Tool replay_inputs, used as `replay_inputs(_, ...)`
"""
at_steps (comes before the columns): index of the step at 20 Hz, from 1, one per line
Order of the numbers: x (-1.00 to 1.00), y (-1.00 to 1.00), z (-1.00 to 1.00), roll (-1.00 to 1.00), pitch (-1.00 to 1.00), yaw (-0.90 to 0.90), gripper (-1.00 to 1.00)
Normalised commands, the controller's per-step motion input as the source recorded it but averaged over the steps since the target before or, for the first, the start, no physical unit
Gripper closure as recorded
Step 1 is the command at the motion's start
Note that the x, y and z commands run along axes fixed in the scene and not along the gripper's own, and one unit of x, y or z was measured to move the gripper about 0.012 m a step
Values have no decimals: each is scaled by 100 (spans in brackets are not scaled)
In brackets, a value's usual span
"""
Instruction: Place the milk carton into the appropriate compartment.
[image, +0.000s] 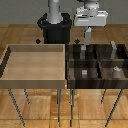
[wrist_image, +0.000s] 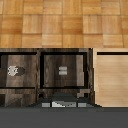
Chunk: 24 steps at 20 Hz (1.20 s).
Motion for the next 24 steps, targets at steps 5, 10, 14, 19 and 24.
replay_inputs(5, 0, -20, -20, 0, 0, 0, 100)
replay_inputs(10, 0, 0, -80, 0, 0, 0, 100)
replay_inputs(14, -25, 0, -75, 0, 0, 0, 100)
replay_inputs(19, 0, 0, -20, 0, 0, 0, 100)
replay_inputs(24, 0, 0, 0, 0, 0, 0, 100)
